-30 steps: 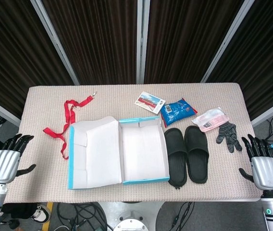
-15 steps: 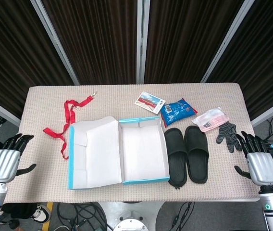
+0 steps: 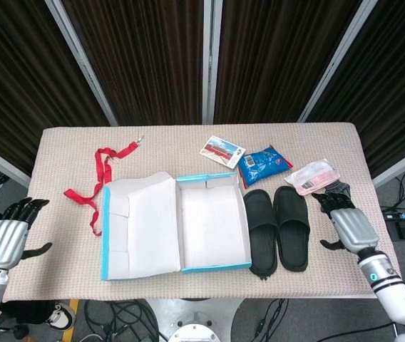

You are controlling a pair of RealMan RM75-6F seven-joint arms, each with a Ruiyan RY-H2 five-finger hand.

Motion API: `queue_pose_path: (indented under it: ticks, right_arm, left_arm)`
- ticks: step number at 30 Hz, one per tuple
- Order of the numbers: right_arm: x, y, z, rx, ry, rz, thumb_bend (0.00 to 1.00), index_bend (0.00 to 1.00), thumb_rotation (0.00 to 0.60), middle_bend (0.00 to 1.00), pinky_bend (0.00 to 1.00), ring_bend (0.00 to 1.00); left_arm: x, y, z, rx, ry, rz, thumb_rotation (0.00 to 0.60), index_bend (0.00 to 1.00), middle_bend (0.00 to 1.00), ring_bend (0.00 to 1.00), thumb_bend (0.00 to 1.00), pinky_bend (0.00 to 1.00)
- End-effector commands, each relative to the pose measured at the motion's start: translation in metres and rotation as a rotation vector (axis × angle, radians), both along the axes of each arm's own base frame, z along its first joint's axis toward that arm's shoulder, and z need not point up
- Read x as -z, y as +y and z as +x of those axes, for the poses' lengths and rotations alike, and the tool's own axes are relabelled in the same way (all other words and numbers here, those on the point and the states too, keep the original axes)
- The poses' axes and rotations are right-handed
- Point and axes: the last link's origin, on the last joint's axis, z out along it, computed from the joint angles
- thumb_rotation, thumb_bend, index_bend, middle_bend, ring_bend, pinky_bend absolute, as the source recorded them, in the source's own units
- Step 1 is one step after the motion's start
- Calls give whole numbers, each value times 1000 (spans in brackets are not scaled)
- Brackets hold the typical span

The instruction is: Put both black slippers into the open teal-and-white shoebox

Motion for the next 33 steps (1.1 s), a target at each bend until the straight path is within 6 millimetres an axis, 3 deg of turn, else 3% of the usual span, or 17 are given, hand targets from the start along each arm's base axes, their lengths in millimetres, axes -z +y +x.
queue_pose_path:
  ticks: [1, 8, 15, 24, 33]
  right_arm:
    - [14, -35, 27, 58, -40, 161, 60, 26, 600, 156, 36, 47]
    - [46, -65, 52, 62, -20, 275, 60, 35, 600, 154, 37, 39]
    - [77, -80, 71, 79, 2, 316, 62, 39, 600, 136, 37, 20]
    - [95, -92, 90, 104, 30, 317, 67, 46, 600, 101, 38, 0]
    - [110, -101, 95, 136, 73, 312, 68, 47, 600, 85, 39, 0]
  left_arm:
    - [0, -2, 1, 10, -21, -19, 600, 149, 159, 107, 119, 176]
    - [-4, -3, 5, 37, -13, -29, 600, 151, 159, 106, 119, 175]
    - [-9, -4, 8, 51, -13, -27, 600, 153, 159, 107, 119, 176]
    - [-10, -5, 7, 53, -28, -37, 600, 155, 159, 106, 119, 176]
    - [-14, -6, 7, 54, -35, -39, 600, 155, 159, 107, 119, 176]
